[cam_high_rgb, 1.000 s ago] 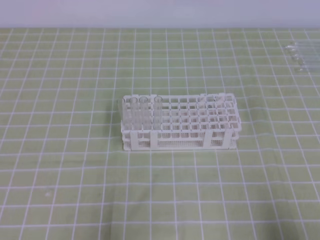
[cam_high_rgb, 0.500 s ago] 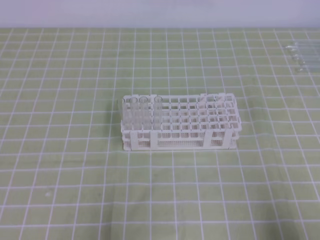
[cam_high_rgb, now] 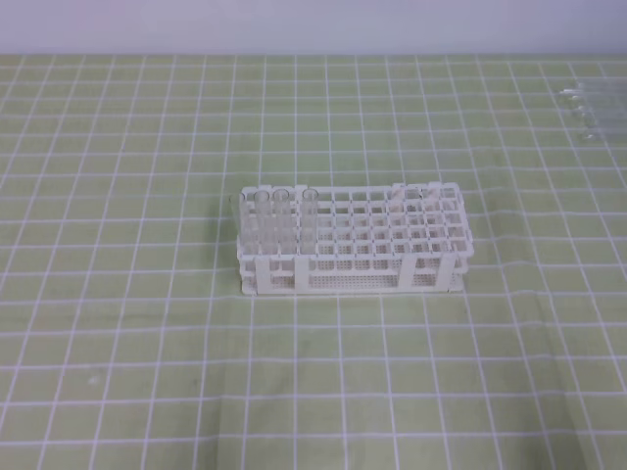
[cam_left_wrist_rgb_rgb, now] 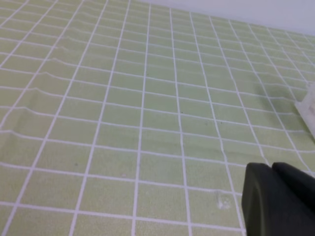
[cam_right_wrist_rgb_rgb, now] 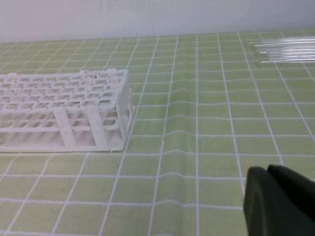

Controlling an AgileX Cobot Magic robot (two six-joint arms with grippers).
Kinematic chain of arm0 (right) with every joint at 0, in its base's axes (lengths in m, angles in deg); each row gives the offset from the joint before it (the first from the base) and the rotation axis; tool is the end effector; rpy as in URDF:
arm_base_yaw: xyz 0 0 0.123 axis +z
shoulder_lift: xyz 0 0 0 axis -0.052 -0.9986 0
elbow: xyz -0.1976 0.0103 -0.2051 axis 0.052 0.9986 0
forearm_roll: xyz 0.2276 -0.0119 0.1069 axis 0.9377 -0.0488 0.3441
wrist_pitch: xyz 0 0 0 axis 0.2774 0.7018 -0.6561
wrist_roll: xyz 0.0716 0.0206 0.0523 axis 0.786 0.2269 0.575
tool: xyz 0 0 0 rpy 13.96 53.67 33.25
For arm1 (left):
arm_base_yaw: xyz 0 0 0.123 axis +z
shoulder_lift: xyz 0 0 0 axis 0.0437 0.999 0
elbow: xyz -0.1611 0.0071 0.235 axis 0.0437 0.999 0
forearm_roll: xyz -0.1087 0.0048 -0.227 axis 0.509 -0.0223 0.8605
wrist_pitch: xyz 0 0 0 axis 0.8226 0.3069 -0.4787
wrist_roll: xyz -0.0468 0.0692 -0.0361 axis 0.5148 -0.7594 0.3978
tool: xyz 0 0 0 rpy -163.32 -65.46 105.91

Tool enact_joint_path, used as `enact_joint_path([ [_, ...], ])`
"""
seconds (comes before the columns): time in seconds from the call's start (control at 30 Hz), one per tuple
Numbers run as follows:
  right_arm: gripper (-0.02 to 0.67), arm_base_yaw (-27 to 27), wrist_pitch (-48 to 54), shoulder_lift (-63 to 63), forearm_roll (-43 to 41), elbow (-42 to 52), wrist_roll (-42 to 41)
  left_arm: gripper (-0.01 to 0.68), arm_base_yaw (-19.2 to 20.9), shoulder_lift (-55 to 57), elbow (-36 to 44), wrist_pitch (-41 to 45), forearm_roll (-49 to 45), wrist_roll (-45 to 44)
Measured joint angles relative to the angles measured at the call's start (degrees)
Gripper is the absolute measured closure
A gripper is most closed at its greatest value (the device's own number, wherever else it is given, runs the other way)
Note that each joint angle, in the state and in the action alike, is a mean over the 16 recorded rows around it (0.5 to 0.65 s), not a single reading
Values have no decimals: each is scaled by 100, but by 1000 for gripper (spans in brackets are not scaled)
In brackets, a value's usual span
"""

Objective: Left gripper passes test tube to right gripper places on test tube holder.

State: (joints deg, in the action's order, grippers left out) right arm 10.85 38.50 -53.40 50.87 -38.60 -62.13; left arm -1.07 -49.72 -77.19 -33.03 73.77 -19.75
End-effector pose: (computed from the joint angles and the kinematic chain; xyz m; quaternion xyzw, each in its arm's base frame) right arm 0.0536 0.0103 0.1879 -0.0122 0.7691 0.0976 0.6315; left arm 0.0520 -0.0051 0.1818 -0.0223 0.7781 -0.0707 0.6237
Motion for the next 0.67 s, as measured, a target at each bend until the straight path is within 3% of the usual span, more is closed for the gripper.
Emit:
enact_joint_path([
  [0.67,651,0,0,0,0,0,0,673,2,27,1,4,-2,0],
])
